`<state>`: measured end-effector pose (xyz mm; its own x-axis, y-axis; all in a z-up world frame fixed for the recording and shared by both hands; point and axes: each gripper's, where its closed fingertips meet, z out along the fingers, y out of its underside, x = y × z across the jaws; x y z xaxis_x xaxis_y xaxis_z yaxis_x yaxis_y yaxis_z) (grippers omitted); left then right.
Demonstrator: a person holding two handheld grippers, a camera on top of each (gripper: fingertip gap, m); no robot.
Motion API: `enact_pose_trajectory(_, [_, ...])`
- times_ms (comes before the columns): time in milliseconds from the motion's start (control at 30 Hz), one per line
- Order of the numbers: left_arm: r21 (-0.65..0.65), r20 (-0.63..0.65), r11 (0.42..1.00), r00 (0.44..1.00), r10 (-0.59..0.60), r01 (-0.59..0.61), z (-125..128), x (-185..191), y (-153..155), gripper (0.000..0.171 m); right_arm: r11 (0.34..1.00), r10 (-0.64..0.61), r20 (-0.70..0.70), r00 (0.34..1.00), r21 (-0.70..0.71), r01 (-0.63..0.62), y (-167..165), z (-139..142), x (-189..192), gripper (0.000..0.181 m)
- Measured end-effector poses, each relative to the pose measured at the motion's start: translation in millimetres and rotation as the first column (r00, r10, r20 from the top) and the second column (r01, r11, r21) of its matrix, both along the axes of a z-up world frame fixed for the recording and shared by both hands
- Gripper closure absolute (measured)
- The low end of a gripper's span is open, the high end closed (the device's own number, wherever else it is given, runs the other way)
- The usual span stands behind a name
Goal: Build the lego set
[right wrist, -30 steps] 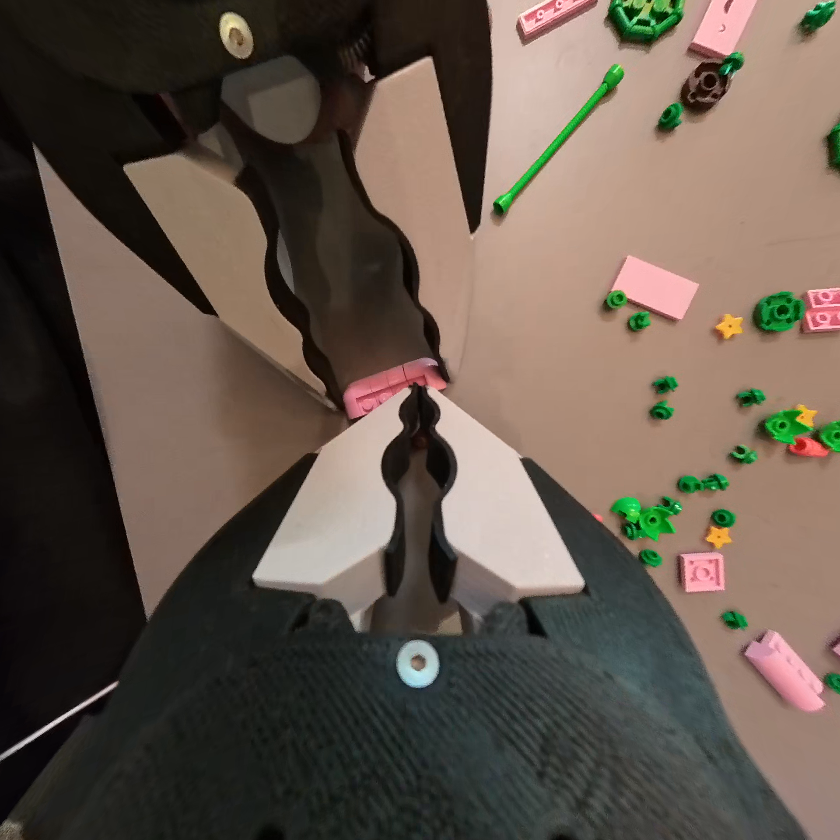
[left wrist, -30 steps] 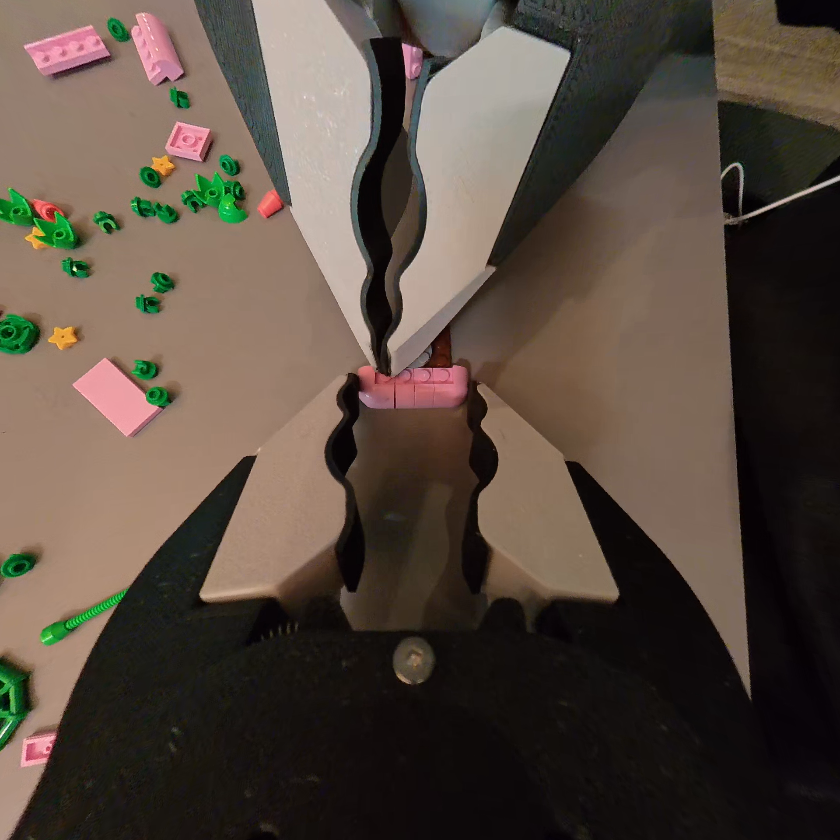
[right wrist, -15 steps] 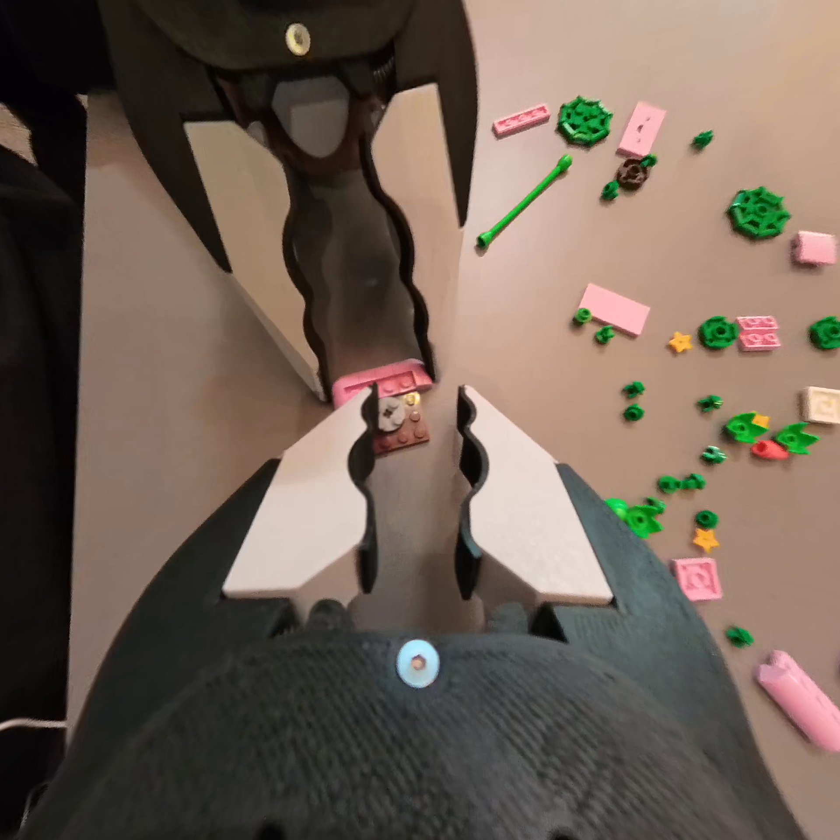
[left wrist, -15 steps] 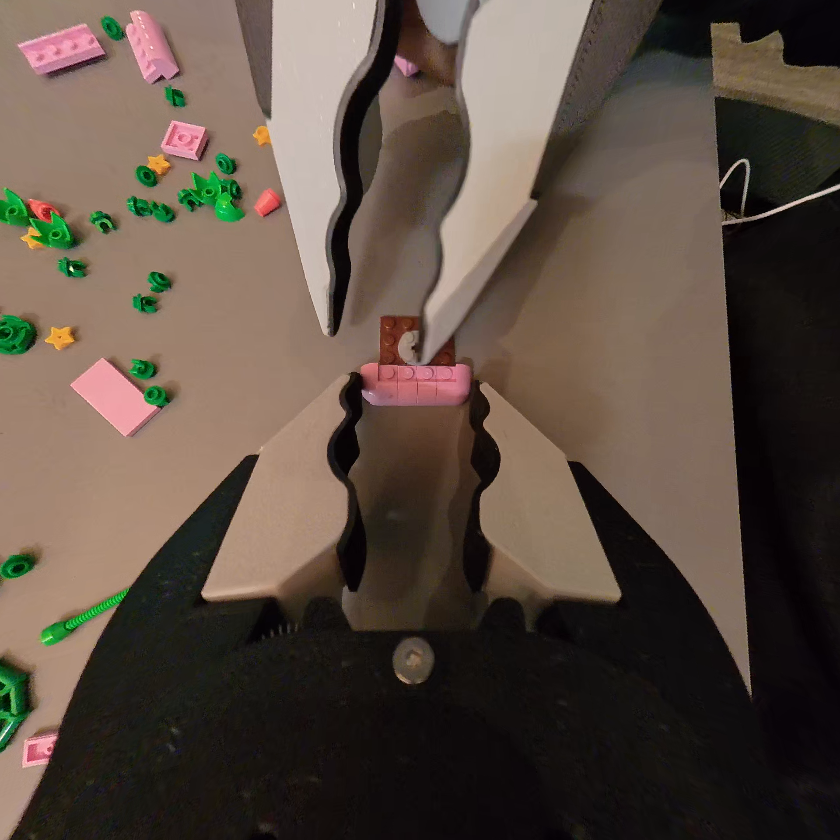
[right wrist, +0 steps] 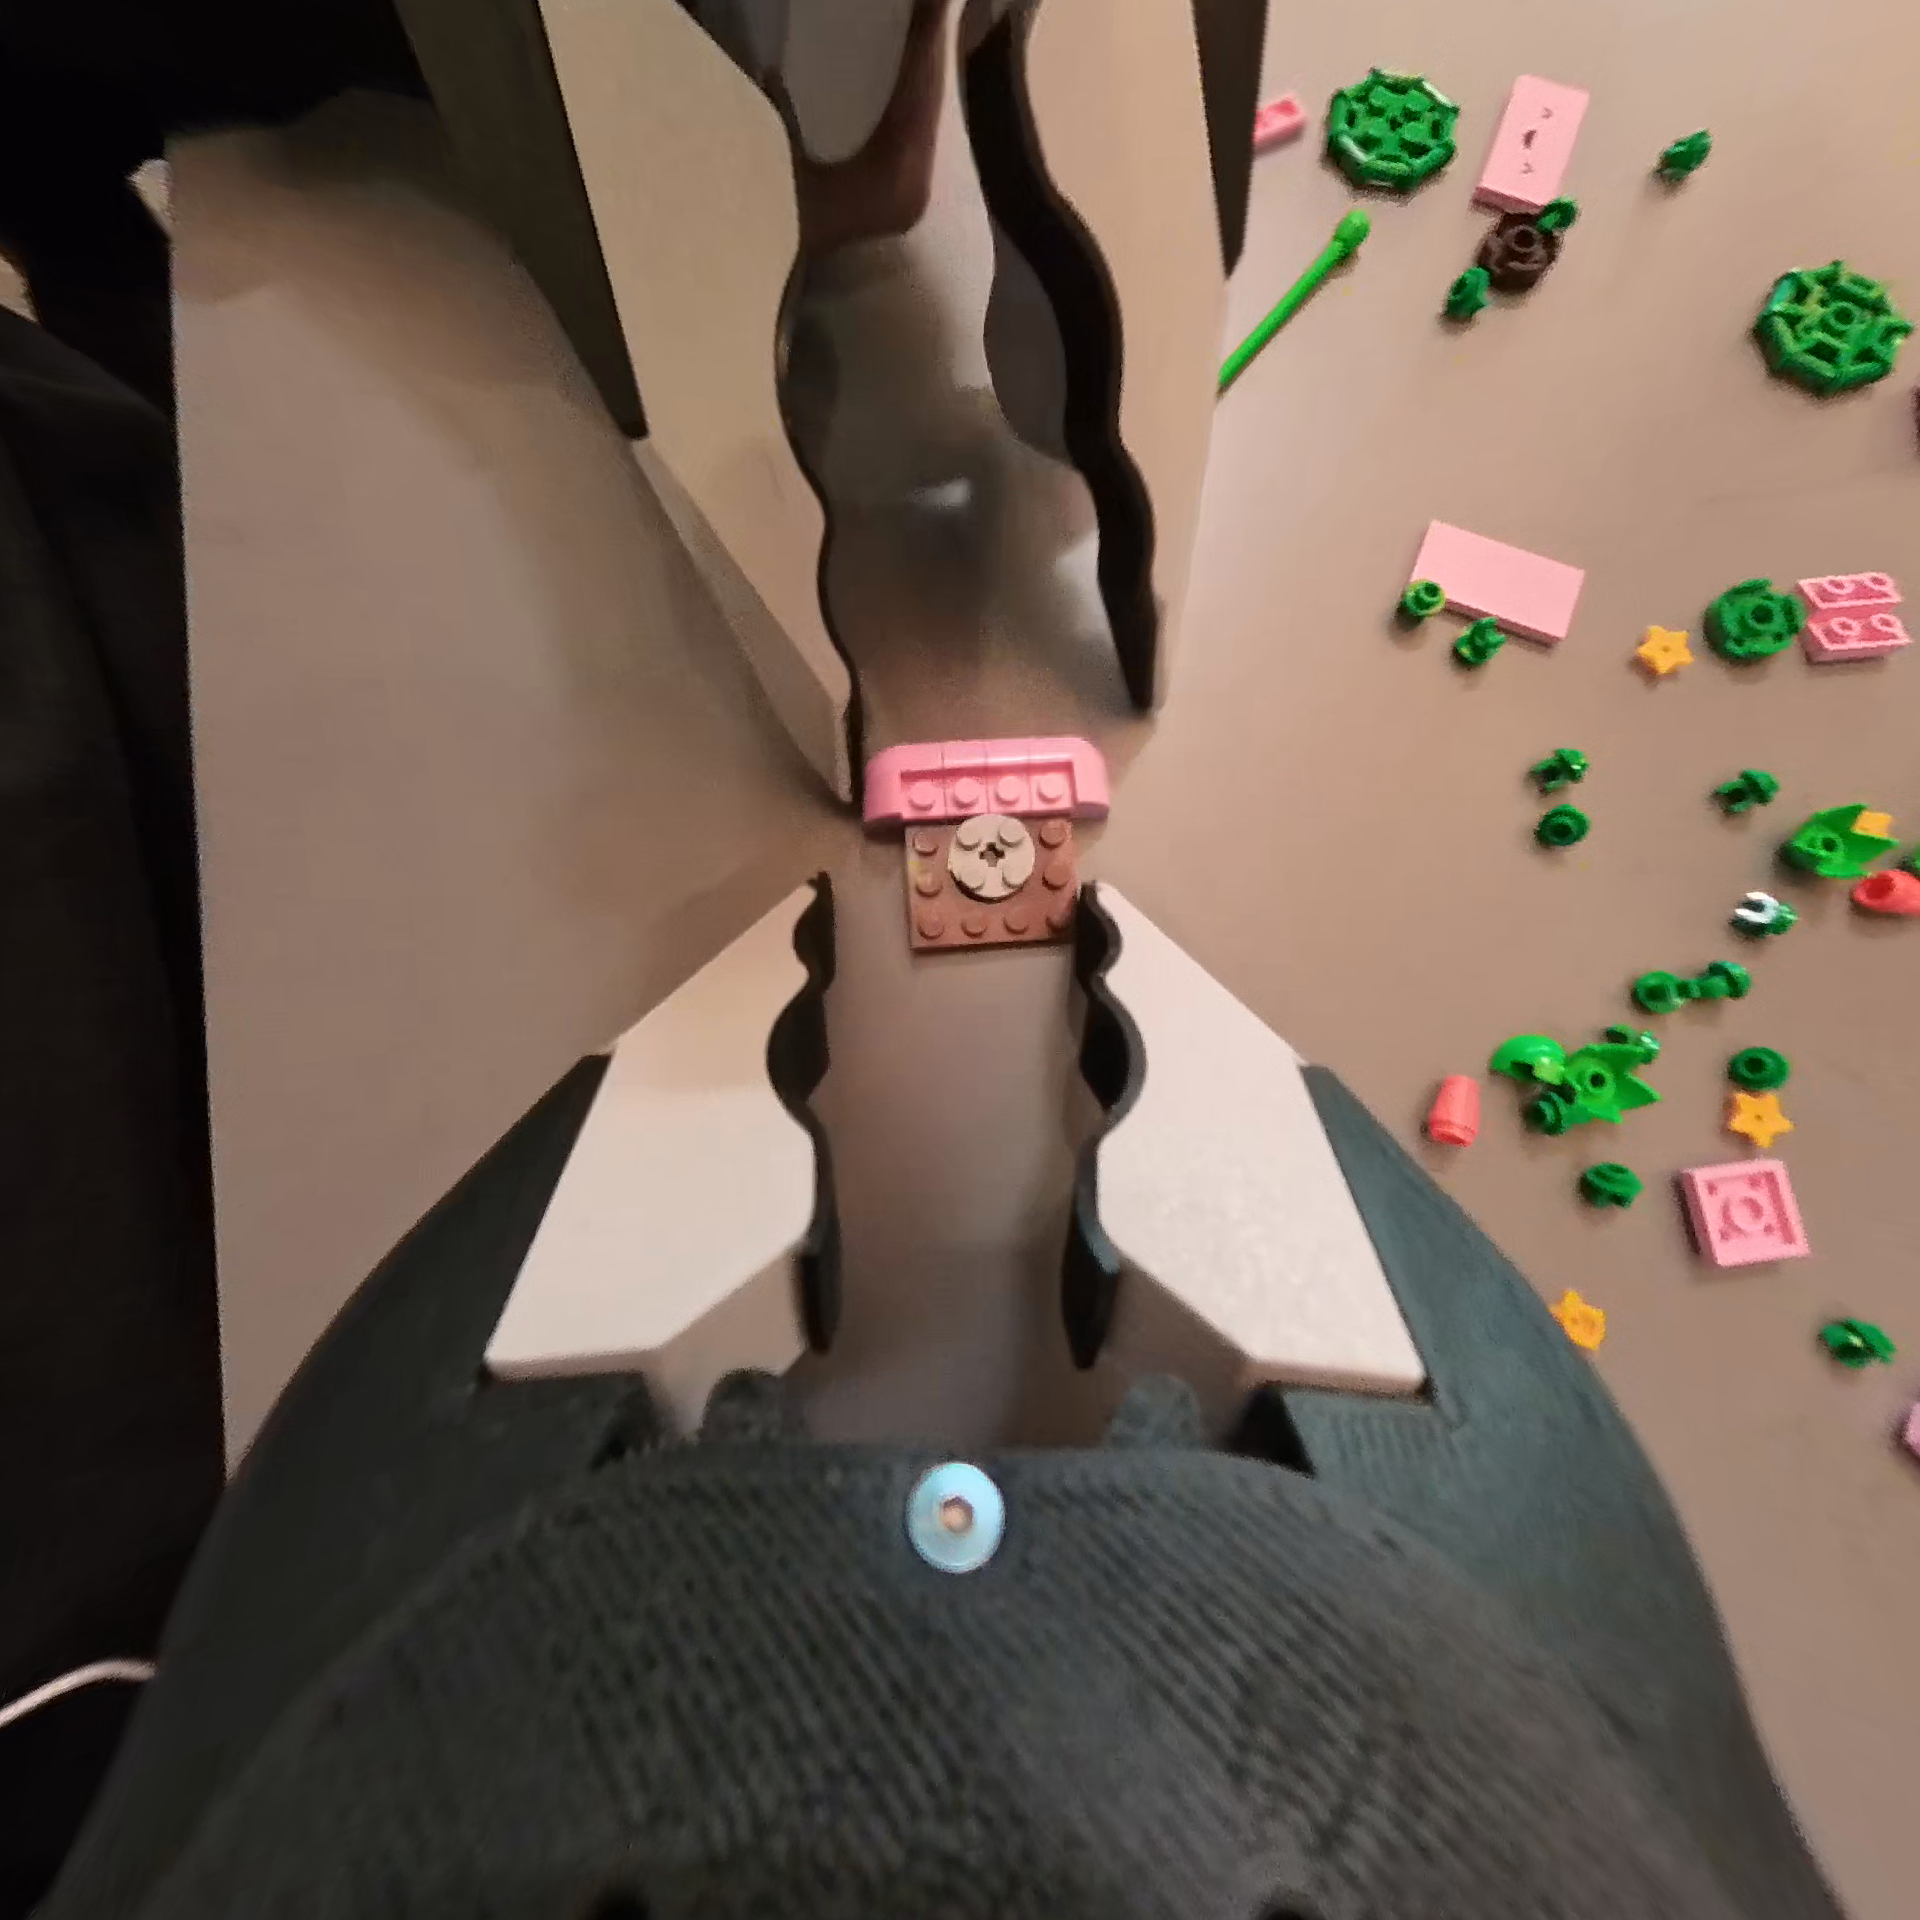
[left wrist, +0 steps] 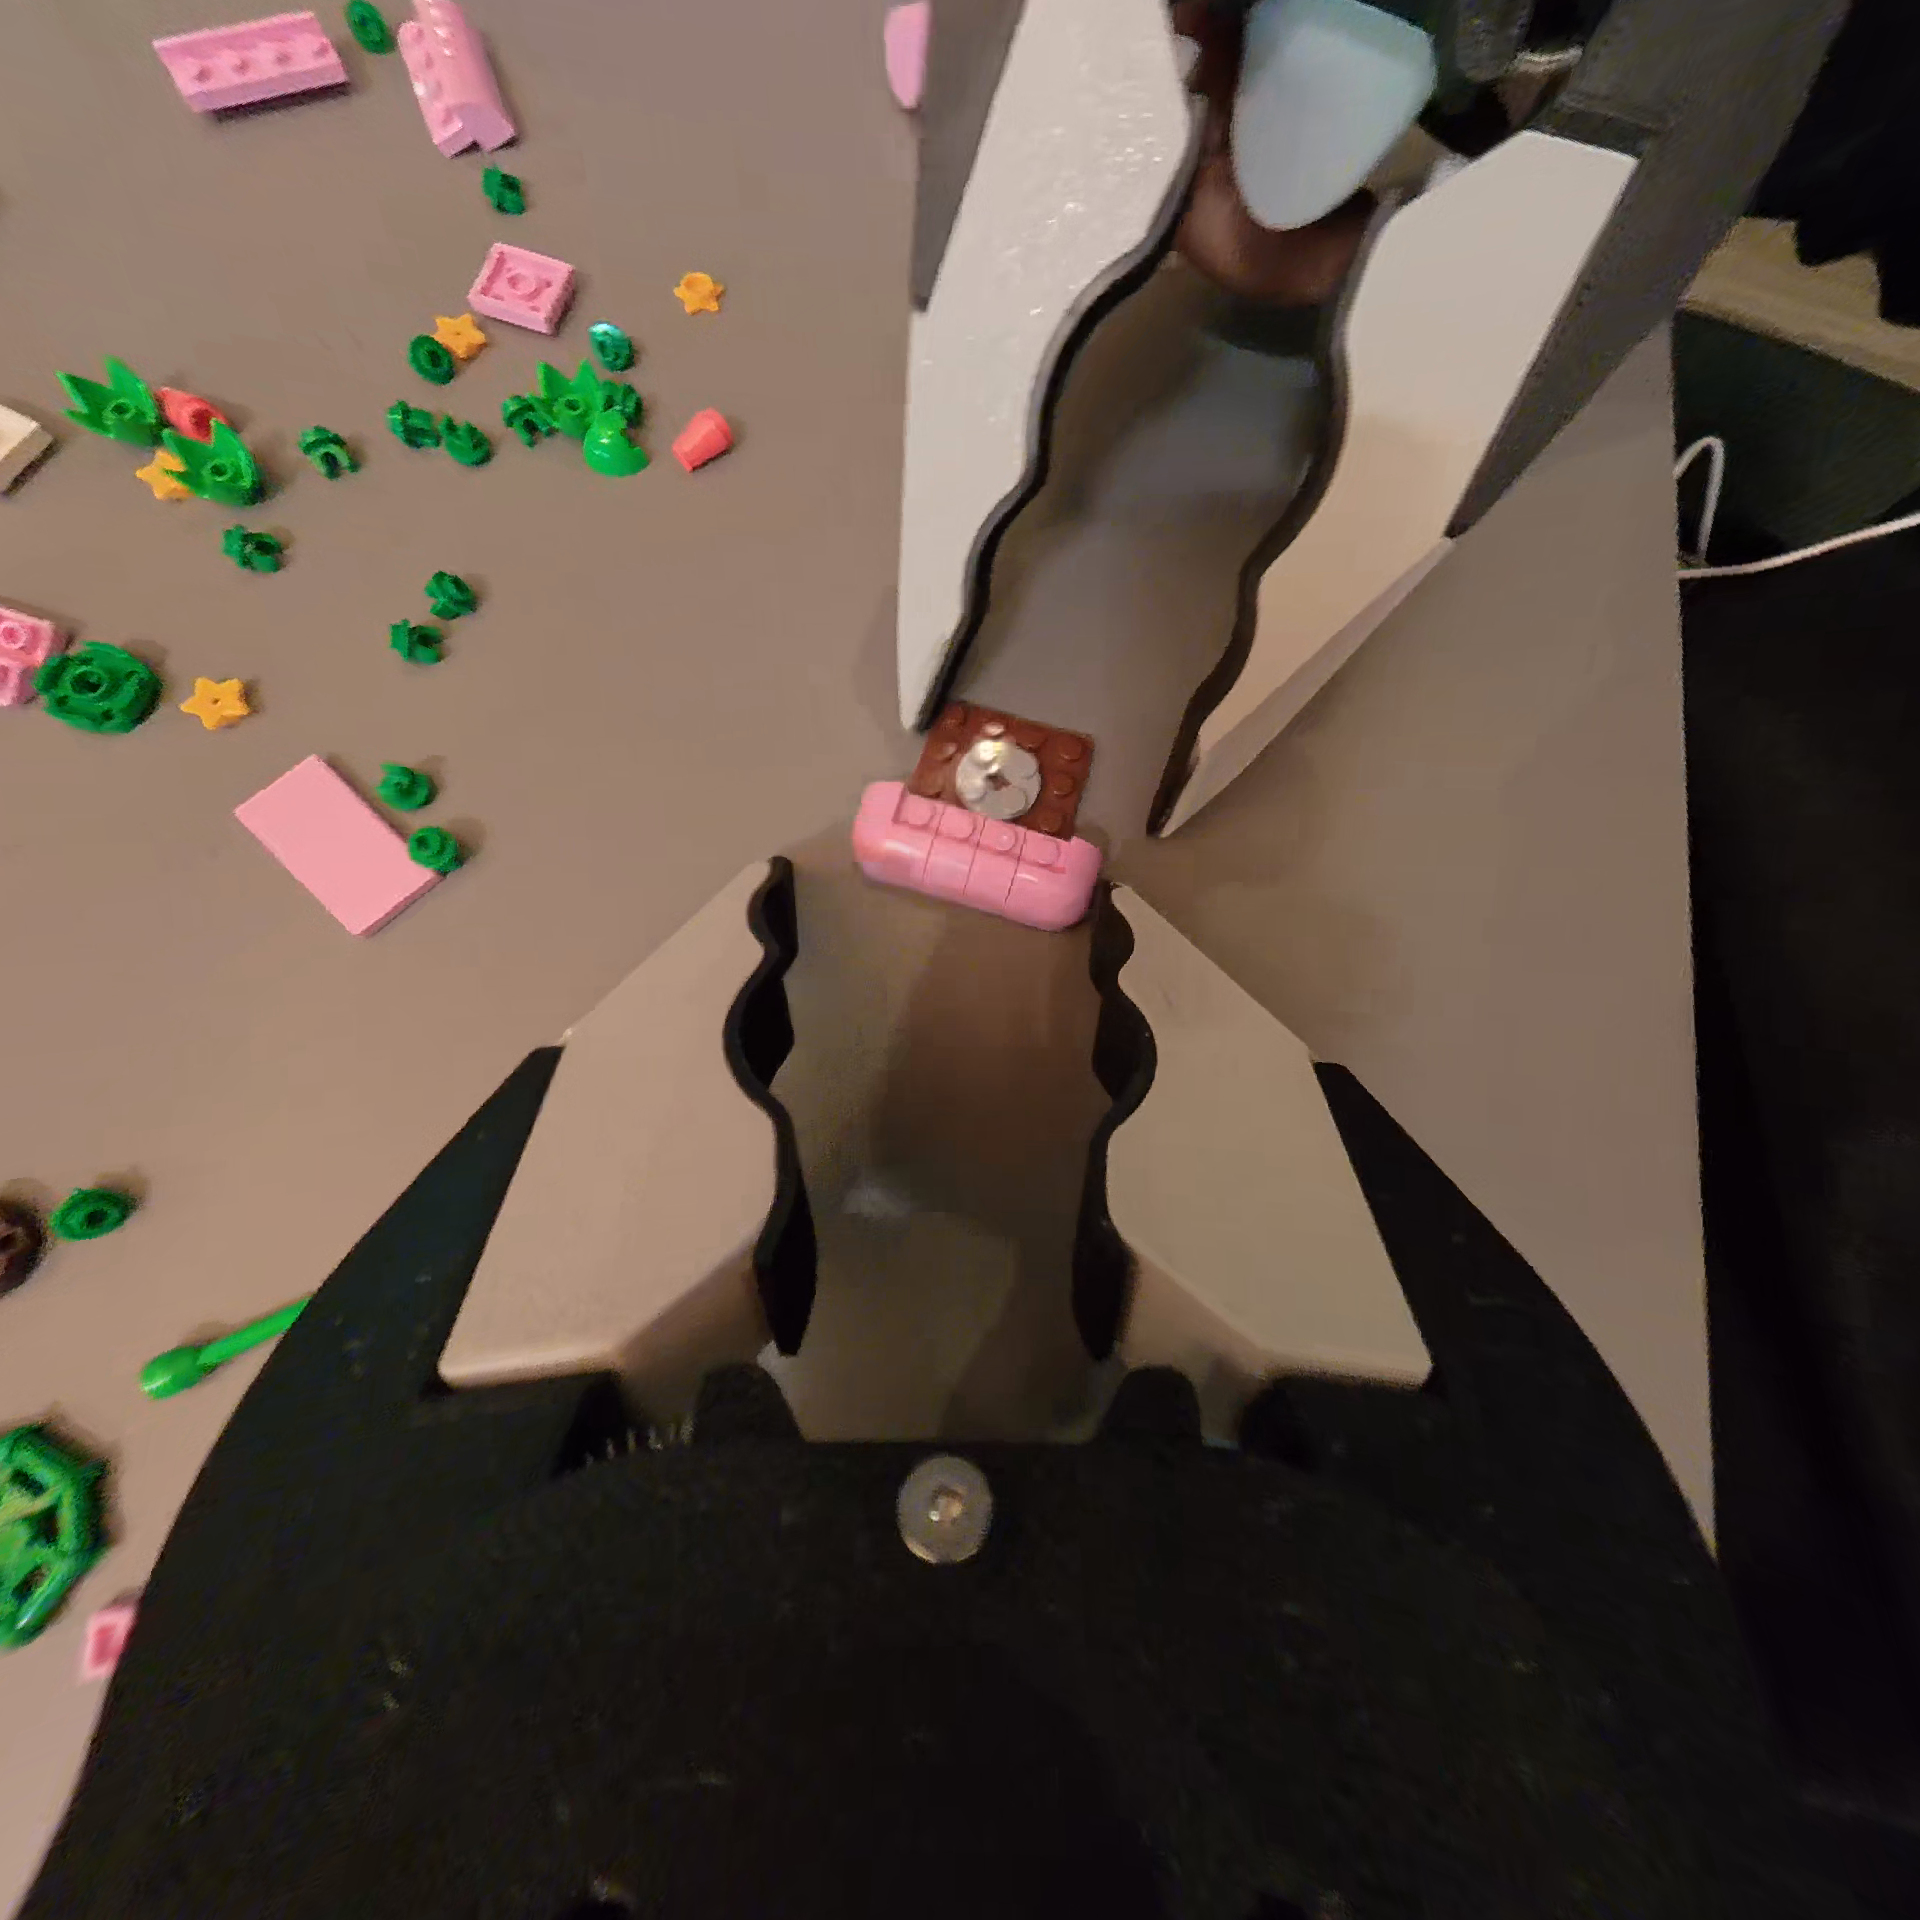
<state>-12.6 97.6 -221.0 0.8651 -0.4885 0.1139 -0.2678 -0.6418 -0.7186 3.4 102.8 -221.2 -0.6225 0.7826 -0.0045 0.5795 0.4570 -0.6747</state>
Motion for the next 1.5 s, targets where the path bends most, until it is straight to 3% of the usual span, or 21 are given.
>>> enact_pose_trajectory(300, [0.048, -0.078, 0.985, 0.983, 0.167, -0.164, 0.5, -45.5, 8.2, 0.122, 0.995, -0.103, -0.017, 0.995, -0.012, 0.103, 0.3, 0.3, -2.9, 0.145])
enact_pose_trajectory(533, [0.083, -0.026, 0.977, 0.98, 0.199, -0.197, 9.1, -51.9, 9.8, 0.126, 0.996, -0.082, -0.044, 0.996, 0.037, 0.084, 9.0, 5.4, -11.0, 0.152])
enact_pose_trajectory(667, [0.134, -0.007, 0.968, 0.977, 0.213, -0.211, 17.4, -57.5, 12.0, 0.129, 0.992, -0.1, -0.219, 0.971, 0.057, 0.115, 39.9, 47.9, -28.5, 0.158])
enact_pose_trajectory(767, [0.188, -0.016, 0.955, 0.971, 0.238, -0.23, 24.2, -64.1, 14.8, 0.129, 0.989, -0.145, -0.333, 0.932, -0.032, 0.142, 54.8, 80.9, -52.7, 0.157])
enact_pose_trajectory(867, [0.228, -0.015, 0.939, 0.963, 0.268, -0.258, 30.5, -70.0, 16.4, 0.13, 0.978, -0.176, -0.385, 0.906, -0.171, 0.118, 49.0, 95.1, -77.0, 0.156])
enact_pose_trajectory(1000, [0.251, 0.038, 0.924, 0.957, 0.288, -0.288, 38.7, -73.7, 17.3, 0.131, 0.94, -0.181, -0.374, 0.909, -0.339, 0.048, 22.7, 89.4, -78.1, 0.156])
enact_pose_trajectory(1133, [0.26, 0.05, 0.921, 0.956, 0.289, -0.292, 39.4, -74.6, 18.4, 0.134, 0.929, -0.167, -0.322, 0.932, -0.368, 0.039, 13.3, 69.8, -68.9, 0.158])
enact_pose_trajectory(1500, [0.242, 0.071, 0.924, 0.955, 0.288, -0.297, 37.9, -75.2, 19.2, 0.135, 0.906, -0.157, -0.296, 0.942, -0.423, 0.018, 5.3, 68.3, -65.7, 0.158])
